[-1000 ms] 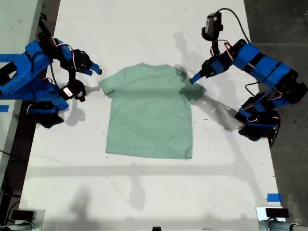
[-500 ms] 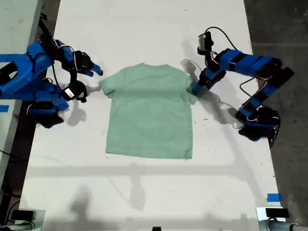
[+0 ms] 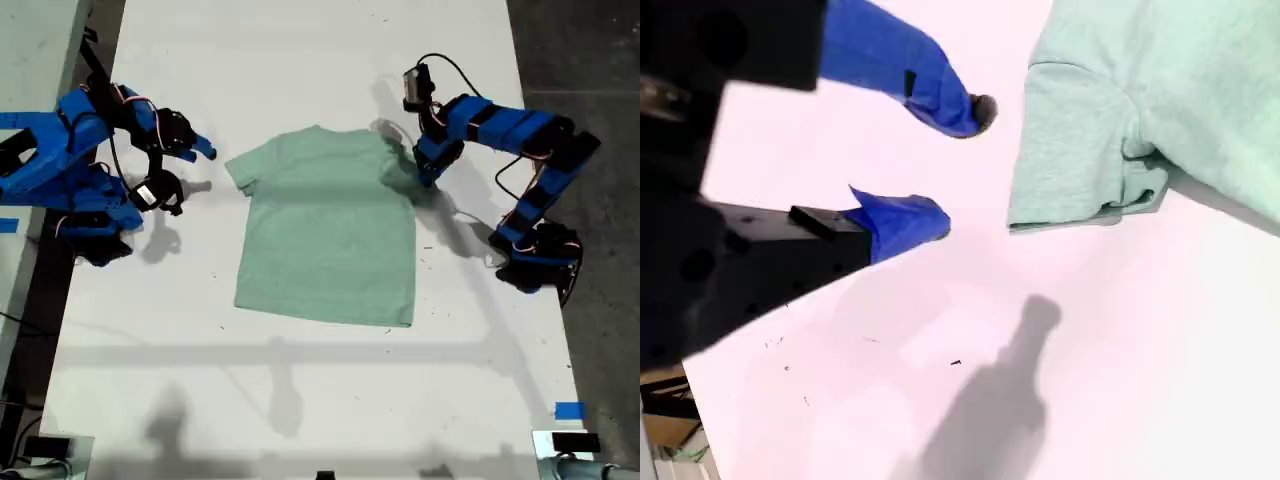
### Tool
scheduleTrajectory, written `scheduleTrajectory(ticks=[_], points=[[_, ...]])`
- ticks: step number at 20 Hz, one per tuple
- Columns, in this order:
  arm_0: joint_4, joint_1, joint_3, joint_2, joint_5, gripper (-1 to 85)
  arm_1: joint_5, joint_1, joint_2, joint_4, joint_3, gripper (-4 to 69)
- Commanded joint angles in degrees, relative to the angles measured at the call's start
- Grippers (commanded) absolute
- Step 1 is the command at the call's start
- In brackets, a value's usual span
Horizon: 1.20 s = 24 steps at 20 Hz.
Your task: Fold tshirt
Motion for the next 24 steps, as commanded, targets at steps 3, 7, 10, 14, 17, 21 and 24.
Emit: scheduleTrajectory(ticks=[3, 7, 10, 14, 17, 21, 24], points=[[-1.0, 1.9, -0.1, 0.2, -1.8, 13.4, 5.6, -4.3, 14.2, 12.7, -11.0, -0.4], [-1.7, 2.0, -0.2, 0.1, -2.1, 13.4, 10.0, -13.4, 14.2, 24.2, -32.3, -0.4], [-1.8, 2.5, -0.2, 0.1, -2.6, 13.4, 14.0, -20.2, 4.4, 22.7, -42.2, -0.4], [-1.8, 3.4, -0.4, 0.1, -3.6, 13.4, 18.8, -27.3, -13.0, 17.2, -55.7, -0.4], [-1.8, 4.0, -0.5, 0.2, -4.1, 13.4, 21.8, -29.1, -21.6, 9.5, -56.5, -0.5], [-1.9, 4.5, -0.9, 0.2, -4.8, 18.6, 23.6, -31.6, -29.9, 4.0, -59.3, 35.7], [-2.1, 4.7, -0.9, 0.2, -5.0, 20.3, 22.6, -31.7, -24.2, 9.9, -59.8, 29.1]])
